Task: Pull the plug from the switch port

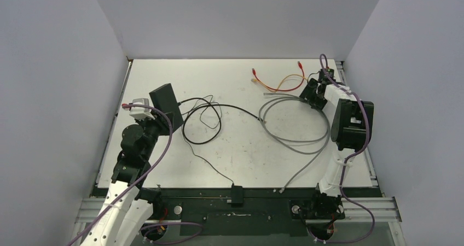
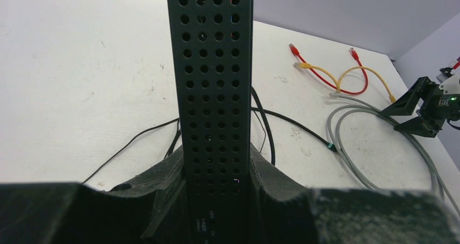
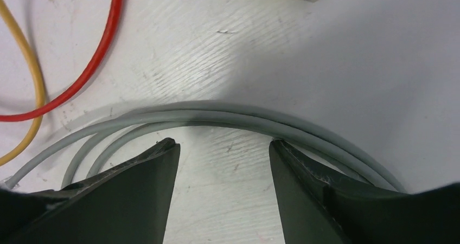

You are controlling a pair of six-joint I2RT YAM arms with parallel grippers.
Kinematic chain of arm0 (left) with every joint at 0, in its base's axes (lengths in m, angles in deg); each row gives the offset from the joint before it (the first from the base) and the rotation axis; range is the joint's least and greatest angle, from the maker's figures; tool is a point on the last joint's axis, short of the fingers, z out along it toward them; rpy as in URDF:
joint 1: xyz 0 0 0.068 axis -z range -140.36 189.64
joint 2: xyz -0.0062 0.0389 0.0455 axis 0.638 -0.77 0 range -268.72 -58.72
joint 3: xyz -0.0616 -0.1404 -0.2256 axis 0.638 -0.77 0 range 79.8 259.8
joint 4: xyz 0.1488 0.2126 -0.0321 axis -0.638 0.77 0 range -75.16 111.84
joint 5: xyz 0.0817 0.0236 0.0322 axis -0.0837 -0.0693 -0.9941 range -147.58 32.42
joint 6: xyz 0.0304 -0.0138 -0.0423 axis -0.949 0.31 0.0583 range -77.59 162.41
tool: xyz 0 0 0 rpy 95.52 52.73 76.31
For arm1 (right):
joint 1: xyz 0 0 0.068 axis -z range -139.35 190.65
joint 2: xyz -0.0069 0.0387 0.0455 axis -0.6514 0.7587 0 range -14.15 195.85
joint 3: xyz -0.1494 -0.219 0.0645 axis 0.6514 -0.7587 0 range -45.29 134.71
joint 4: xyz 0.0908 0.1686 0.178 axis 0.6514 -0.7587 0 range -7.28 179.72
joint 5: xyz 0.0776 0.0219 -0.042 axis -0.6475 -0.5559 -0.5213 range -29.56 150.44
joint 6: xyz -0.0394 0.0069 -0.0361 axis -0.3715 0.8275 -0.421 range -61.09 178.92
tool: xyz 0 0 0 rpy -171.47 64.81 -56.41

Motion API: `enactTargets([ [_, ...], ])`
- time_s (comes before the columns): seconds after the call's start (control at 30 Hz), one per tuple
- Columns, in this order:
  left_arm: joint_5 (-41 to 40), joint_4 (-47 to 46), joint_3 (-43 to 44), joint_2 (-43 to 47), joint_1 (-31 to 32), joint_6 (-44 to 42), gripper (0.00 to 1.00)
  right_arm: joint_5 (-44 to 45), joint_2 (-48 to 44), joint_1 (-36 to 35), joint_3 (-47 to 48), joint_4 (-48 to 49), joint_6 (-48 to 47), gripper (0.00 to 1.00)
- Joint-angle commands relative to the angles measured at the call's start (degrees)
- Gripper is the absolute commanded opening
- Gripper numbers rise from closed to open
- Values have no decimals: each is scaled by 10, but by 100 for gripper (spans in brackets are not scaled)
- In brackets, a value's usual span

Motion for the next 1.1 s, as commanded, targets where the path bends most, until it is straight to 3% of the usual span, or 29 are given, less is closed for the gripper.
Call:
enactTargets([
  [0.0, -31, -51, 51, 23, 0, -30, 0, 50, -23, 14, 4, -12, -10, 64],
  [0.37, -46, -11, 90, 10, 0, -90, 0, 95, -50, 43, -7, -14, -33, 66],
  [0.5, -42, -11, 104, 3, 0, -118, 0, 66, -55, 47, -4, -13, -37, 68],
  [0.93, 145, -116, 105, -81, 0, -67, 0, 36, -128, -47, 9, 3, -80, 93],
  [1.07, 195, -150, 104, -105, 0, -46, 0, 7, -147, -84, 18, 2, -94, 97],
])
